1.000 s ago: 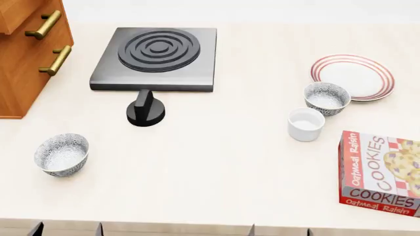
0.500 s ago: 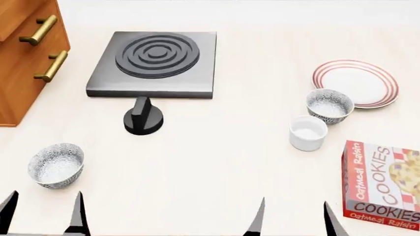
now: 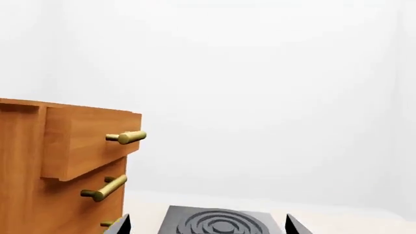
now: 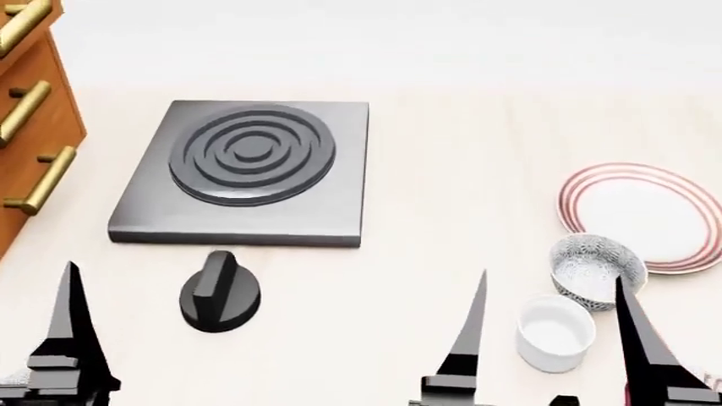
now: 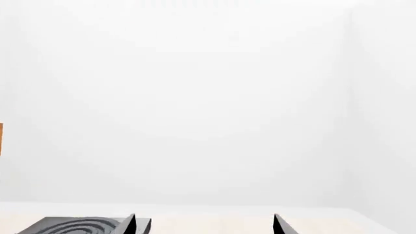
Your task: Pick the akita bowl between the plate and the ramekin and place it on the plate.
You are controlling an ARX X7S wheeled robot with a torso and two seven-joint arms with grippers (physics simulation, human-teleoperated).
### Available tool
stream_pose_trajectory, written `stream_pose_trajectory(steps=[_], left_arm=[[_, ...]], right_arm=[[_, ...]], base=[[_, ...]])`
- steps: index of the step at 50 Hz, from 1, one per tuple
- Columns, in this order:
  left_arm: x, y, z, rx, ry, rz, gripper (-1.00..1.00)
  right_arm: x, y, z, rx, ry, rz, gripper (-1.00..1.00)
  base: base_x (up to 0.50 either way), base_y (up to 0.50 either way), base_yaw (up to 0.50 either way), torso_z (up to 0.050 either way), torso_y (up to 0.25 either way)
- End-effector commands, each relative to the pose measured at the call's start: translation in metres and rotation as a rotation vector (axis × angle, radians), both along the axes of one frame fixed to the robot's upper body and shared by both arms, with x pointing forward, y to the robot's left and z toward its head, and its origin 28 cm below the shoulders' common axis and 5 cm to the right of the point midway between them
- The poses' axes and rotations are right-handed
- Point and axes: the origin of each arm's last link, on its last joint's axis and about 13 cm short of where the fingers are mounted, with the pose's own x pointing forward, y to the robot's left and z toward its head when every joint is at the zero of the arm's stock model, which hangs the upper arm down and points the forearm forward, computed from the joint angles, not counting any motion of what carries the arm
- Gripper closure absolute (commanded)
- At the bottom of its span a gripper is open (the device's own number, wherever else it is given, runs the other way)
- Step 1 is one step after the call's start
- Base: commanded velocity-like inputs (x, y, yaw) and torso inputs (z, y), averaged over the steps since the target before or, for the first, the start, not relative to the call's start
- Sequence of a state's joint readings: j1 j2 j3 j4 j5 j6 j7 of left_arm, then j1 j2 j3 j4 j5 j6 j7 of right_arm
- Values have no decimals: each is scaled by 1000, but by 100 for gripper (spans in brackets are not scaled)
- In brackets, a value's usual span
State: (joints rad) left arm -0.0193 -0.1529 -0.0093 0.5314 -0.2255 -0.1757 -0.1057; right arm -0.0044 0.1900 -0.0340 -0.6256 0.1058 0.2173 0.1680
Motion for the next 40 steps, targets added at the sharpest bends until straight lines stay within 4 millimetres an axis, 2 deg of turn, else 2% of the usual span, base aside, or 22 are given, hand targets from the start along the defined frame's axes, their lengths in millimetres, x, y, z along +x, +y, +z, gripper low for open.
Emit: stream_pose_trajectory(steps=[1,21,23,40], left_arm=[[-3,2,9,-17,-57,7,-100],[-6,3,11,-22,-101,22,-100],[-7,3,8,-18,-99,13,-100],[-6,3,9,-20,-103,15,-100]], right_arm=[[-5,-1,9,-11,-54,17,-100],[-10,0,10,-62,-107,-3,-100],[-12,-1,2,-27,-120,49,-100],[-12,-1,7,-26,-121,56,-100]], base=[[500,0,0,0,0],[500,0,0,0,1],[-133,-500,0,0,0],[-128,-500,0,0,0]])
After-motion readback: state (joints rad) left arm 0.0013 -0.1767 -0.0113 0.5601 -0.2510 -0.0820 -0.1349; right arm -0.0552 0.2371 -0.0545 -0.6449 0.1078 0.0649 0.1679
